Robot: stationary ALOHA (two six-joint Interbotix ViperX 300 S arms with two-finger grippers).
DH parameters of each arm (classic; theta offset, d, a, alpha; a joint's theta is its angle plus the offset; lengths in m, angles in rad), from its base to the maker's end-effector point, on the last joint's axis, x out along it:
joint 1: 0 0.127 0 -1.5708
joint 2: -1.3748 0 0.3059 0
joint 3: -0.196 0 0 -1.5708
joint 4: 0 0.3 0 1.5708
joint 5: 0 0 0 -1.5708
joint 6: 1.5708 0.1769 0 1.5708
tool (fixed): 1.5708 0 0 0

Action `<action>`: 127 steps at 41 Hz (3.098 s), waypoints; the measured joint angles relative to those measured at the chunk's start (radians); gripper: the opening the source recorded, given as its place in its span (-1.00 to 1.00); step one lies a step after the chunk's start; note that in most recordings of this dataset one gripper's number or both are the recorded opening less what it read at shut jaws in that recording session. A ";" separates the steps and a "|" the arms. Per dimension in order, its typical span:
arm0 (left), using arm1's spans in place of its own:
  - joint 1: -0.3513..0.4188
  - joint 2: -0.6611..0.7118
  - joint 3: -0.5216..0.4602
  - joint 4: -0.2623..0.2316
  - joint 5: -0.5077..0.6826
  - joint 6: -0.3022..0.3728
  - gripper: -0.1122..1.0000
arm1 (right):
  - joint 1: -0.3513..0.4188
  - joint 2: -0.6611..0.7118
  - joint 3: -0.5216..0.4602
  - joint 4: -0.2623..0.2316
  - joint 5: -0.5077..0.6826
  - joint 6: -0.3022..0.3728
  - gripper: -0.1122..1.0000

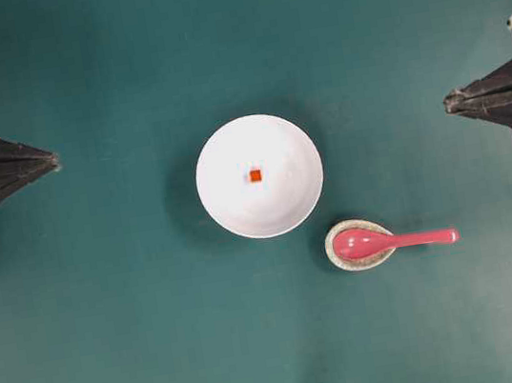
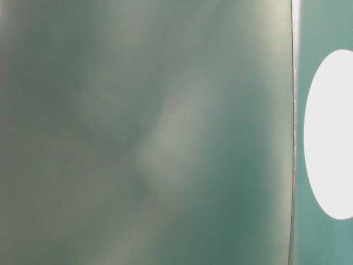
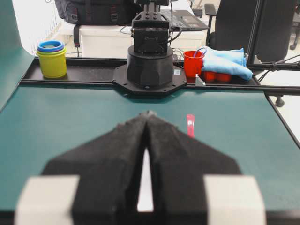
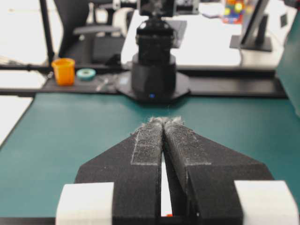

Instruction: Grip the spoon and scoop the red block from the bowl with right arm.

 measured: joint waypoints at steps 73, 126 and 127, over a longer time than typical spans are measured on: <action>-0.020 -0.006 -0.025 0.002 0.264 -0.006 -0.76 | 0.011 0.052 -0.069 0.025 0.178 0.087 0.29; -0.020 -0.005 -0.025 0.002 0.264 -0.006 -0.76 | 0.495 0.819 0.144 0.469 -0.653 0.103 0.29; -0.020 -0.005 -0.025 0.002 0.264 -0.006 -0.76 | 0.503 0.828 0.146 0.479 -0.660 0.103 0.29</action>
